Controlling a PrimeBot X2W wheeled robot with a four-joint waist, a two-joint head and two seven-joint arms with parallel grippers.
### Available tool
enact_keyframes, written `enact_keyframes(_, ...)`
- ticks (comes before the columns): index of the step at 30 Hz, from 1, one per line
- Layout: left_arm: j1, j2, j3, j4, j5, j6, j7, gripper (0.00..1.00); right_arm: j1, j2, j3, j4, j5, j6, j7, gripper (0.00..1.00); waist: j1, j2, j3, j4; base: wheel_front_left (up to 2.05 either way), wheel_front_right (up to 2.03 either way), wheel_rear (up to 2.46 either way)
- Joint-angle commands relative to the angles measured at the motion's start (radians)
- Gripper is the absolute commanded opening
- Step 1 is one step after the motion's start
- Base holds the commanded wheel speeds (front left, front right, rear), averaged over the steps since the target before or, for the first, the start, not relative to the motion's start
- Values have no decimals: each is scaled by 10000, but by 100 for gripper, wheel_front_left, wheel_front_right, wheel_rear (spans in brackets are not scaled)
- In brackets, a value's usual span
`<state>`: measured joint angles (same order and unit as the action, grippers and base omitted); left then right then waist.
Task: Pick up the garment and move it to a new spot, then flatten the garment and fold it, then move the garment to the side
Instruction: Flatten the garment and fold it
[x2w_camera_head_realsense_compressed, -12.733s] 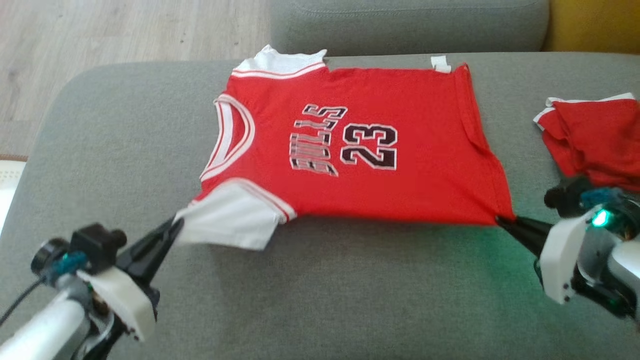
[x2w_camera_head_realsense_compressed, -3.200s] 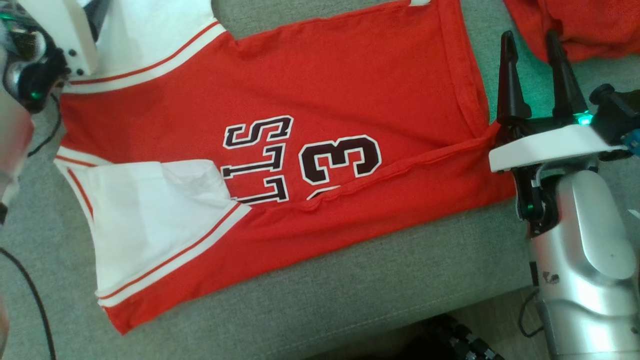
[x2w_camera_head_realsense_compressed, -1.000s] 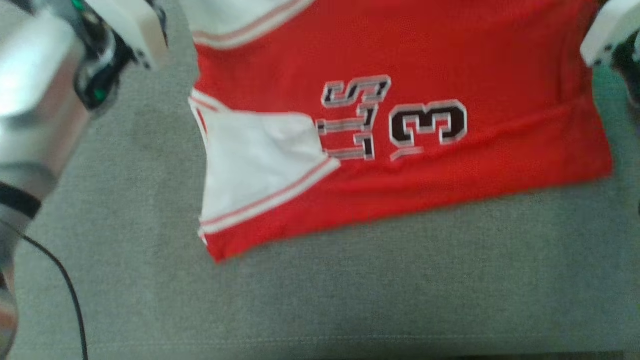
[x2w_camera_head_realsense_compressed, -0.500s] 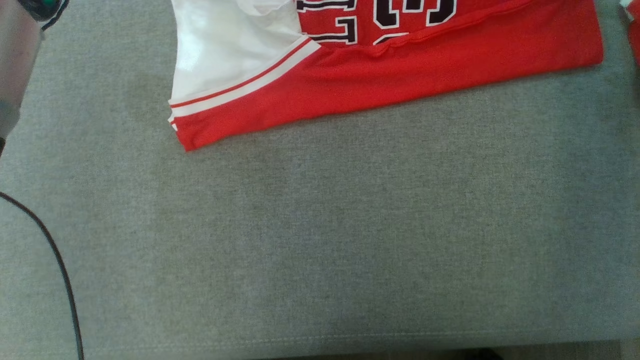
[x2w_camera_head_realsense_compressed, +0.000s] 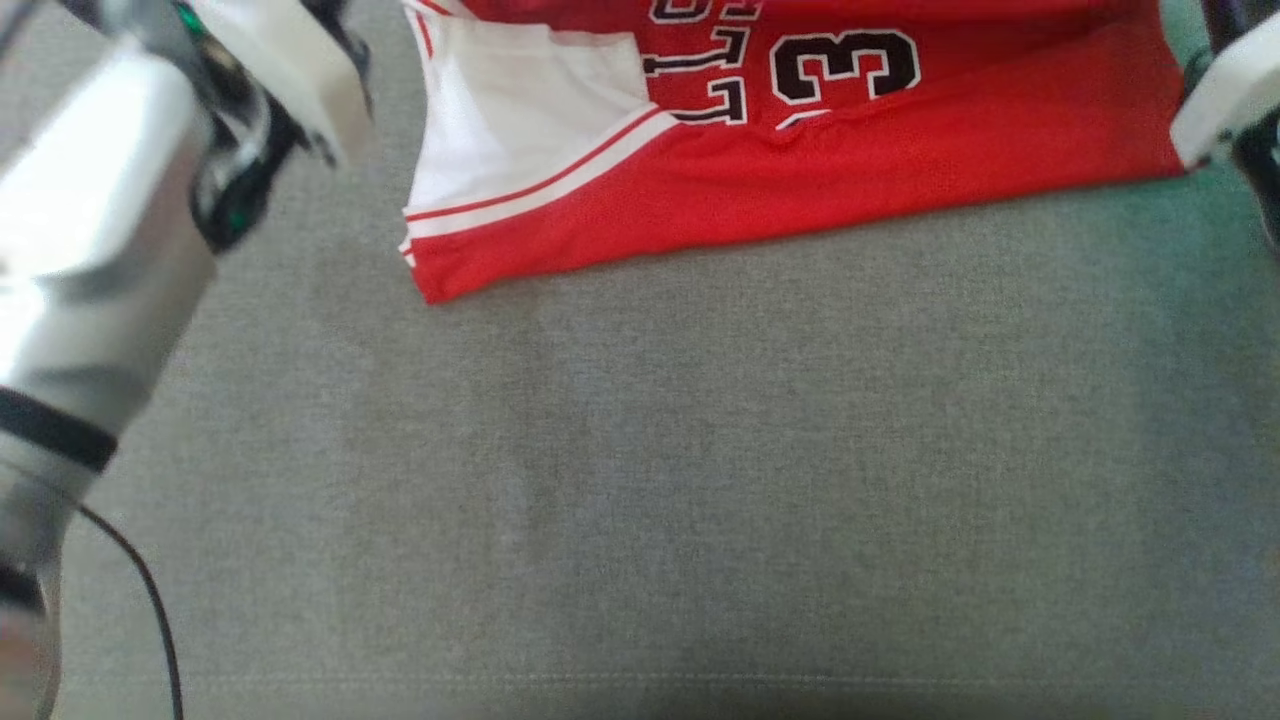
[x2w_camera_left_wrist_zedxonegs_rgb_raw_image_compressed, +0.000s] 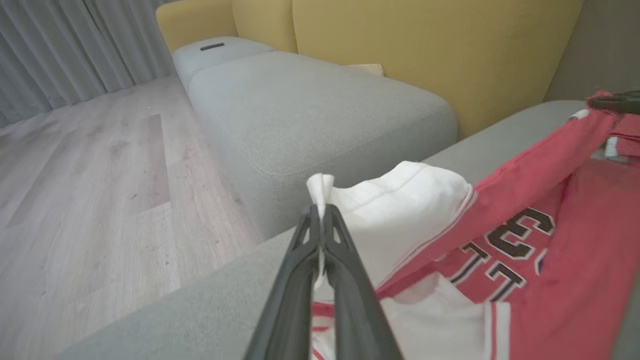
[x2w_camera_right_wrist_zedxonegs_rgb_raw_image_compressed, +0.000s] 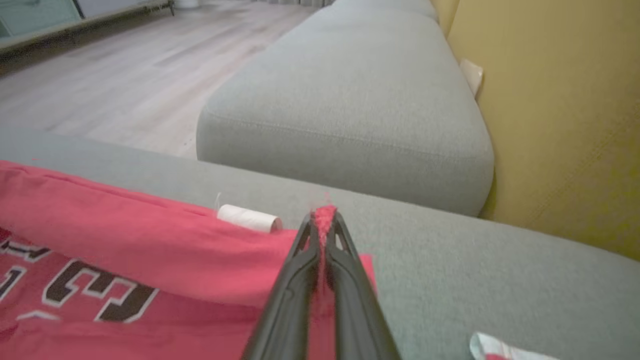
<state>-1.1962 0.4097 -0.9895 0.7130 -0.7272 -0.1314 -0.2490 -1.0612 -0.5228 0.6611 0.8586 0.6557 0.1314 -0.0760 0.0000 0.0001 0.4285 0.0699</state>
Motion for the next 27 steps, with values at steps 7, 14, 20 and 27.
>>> enact_keyframes(7, 517, 1422, -986, -1450, -849, 10, 660, 0, 741, -1250, 1495, -806, 815, -7, 899, 0, 0, -1, -514, 292, 0, 0, 0)
enact_keyframes(14, 1062, 2198, -2041, -2573, -1794, 9, 1691, 0, 998, -2094, 2689, -1247, 1459, -7, 1832, 0, 0, -1, -752, 352, 0, 0, 0)
enact_keyframes(20, 1264, 2405, -2467, -3029, -2183, 9, 2184, 0, 965, -2458, 3298, -1511, 1814, -7, 2407, 0, 0, -1, -757, 302, 0, 0, 0)
enact_keyframes(27, 1402, 2419, -2726, -3022, -2320, 8, 2427, 0, 827, -2622, 3954, -1728, 2302, -7, 2914, 0, 0, -1, -640, 166, 0, 0, 0)
